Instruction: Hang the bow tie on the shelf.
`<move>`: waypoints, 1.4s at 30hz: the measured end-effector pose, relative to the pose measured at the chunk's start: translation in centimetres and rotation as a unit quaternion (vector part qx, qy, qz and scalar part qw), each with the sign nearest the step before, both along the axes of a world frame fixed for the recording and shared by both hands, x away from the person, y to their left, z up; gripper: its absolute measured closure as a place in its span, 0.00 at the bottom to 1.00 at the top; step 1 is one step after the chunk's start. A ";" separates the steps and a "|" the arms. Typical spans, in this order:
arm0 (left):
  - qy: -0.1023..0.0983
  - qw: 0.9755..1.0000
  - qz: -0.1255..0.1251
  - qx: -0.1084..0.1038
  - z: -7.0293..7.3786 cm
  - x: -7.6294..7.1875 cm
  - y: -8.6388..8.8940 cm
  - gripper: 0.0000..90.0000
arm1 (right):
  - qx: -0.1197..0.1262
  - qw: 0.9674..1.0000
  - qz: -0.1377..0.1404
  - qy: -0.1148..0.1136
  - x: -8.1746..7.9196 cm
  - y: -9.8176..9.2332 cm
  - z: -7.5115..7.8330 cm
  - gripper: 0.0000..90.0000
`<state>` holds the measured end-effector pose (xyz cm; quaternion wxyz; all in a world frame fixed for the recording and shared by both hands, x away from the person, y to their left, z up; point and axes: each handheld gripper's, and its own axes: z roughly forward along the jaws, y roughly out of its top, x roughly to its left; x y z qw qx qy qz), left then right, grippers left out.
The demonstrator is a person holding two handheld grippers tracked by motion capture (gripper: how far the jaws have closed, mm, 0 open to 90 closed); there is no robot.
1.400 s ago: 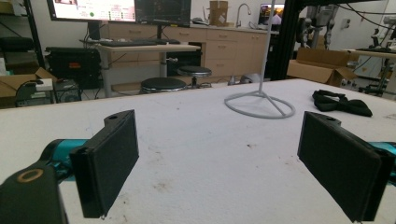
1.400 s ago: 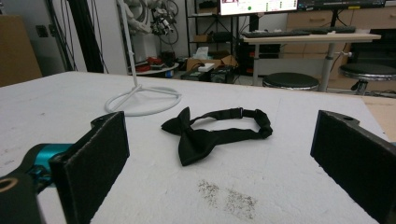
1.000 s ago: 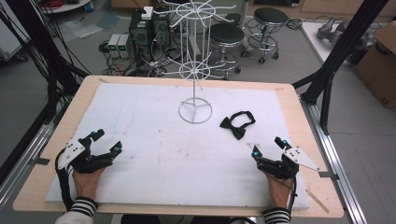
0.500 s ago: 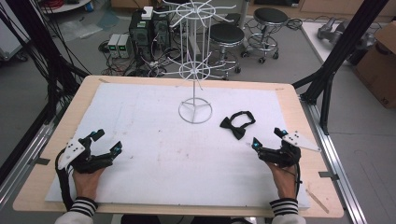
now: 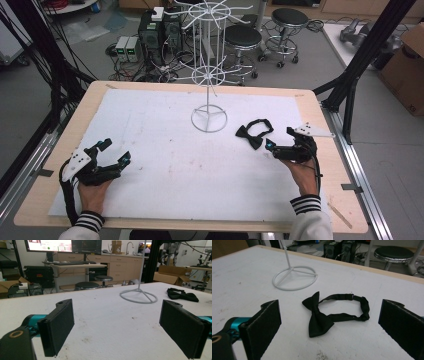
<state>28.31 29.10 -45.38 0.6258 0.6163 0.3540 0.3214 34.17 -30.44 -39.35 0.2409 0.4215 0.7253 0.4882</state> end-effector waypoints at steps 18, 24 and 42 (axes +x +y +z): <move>-0.002 1.000 0.001 0.001 0.0 0.0 -0.1 0.14 | -0.032 0.998 0.030 0.054 5.2 1.1 2.0 0.04; -0.001 1.000 0.001 0.002 0.0 0.0 -0.1 0.14 | -0.060 0.993 0.050 0.090 6.1 1.7 0.7 0.05; -0.003 1.000 -0.001 0.004 0.0 0.0 -0.1 0.14 | -0.083 0.977 0.079 0.182 7.5 2.5 -1.8 0.22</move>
